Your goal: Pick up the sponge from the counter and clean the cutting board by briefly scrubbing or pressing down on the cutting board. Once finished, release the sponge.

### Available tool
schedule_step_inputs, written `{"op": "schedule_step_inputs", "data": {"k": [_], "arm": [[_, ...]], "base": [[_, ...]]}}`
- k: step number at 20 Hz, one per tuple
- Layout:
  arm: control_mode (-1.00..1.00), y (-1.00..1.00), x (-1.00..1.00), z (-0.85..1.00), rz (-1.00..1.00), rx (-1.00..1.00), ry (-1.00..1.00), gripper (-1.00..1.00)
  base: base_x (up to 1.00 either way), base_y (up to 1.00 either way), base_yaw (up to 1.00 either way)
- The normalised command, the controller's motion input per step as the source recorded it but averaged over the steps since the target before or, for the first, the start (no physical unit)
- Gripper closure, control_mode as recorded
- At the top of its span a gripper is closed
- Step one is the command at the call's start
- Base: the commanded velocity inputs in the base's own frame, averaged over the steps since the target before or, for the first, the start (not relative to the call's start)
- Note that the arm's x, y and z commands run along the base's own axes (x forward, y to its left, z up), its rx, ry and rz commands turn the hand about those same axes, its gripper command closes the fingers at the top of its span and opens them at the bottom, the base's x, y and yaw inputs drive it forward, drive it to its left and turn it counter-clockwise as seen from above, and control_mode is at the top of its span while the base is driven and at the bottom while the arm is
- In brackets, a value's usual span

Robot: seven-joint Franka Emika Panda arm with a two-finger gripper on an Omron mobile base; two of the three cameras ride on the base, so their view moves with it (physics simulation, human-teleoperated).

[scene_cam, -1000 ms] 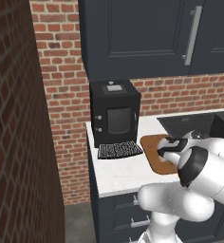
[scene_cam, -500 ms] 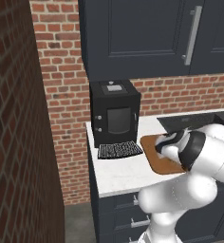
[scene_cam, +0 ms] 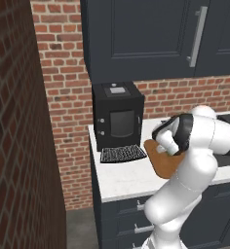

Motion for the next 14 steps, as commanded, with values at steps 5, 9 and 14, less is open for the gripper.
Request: {"op": "schedule_step_inputs", "data": {"k": [5,9,14], "arm": [[-1.00,-0.22,0.16,-0.11,0.00,0.00,0.00,1.00],[-1.00,-0.15,0.02,-0.07,0.00,0.00,0.00,1.00],[-1.00,-0.09,-0.15,0.00,0.00,0.00,0.00,1.00]], "base": [[0.00,0.00,0.00],[0.00,0.00,0.00],[0.00,0.00,0.00]]}}
